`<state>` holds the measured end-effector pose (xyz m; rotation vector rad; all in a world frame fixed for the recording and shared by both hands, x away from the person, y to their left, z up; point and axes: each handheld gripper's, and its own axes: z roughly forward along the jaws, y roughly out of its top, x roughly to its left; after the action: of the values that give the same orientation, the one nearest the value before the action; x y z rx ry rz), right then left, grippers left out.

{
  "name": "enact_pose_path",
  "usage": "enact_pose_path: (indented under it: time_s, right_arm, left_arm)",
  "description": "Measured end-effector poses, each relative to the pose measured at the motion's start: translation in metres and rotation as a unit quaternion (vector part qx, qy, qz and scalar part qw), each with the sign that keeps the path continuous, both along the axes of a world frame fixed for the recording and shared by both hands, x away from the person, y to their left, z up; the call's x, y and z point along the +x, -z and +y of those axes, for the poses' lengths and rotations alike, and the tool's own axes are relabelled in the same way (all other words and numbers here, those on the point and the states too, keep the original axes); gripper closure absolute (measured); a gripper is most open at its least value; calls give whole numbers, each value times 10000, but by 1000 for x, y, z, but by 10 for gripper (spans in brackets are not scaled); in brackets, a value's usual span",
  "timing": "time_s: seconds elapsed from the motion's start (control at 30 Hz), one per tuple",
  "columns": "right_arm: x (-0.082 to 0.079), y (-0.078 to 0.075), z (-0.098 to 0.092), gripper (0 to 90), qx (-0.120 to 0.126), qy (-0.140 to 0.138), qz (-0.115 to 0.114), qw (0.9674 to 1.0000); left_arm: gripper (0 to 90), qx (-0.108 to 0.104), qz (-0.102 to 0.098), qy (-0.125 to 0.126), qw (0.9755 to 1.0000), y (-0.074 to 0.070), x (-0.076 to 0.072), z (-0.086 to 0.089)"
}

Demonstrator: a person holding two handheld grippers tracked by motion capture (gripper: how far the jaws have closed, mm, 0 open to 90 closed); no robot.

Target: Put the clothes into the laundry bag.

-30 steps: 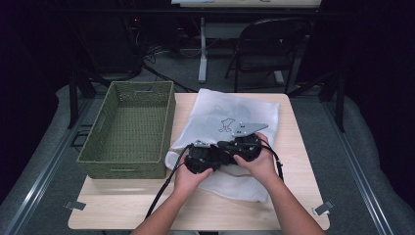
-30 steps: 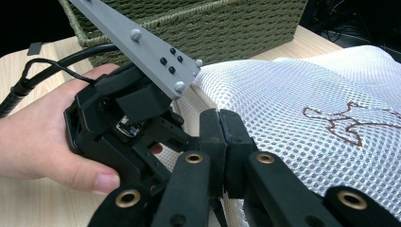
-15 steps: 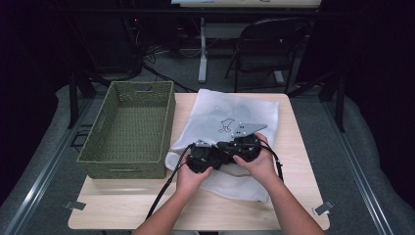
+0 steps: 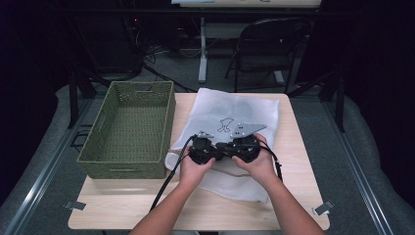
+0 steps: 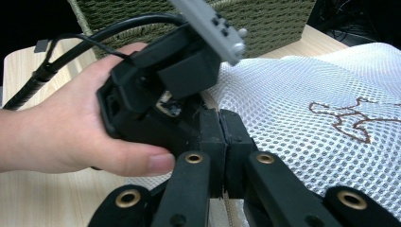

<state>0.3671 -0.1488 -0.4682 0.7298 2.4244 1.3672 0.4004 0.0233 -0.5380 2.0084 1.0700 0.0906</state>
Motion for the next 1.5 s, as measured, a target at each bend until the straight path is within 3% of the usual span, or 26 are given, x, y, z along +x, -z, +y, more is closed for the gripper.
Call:
enact_pose_path:
  time_s: [0.23, 0.73, 0.97, 1.5]
  right_arm:
    - [0, 0, -1, 895, 3, -14, 30, 10000]
    - [1, 0, -4, 894, 7, 21, 22, 10000]
    - [2, 0, -6, 894, 13, 49, 26, 10000]
    - [3, 0, -8, 894, 11, 86, 29, 10000]
  left_arm:
    - [831, -99, 63, -93, 9999, 6, 6, -2]
    - [736, -36, 57, -27, 10000, 4, 3, 2]
    - [675, -146, 80, -60, 9998, 1, -1, 8]
    - [619, -168, 6, 54, 9998, -9, -18, 26]
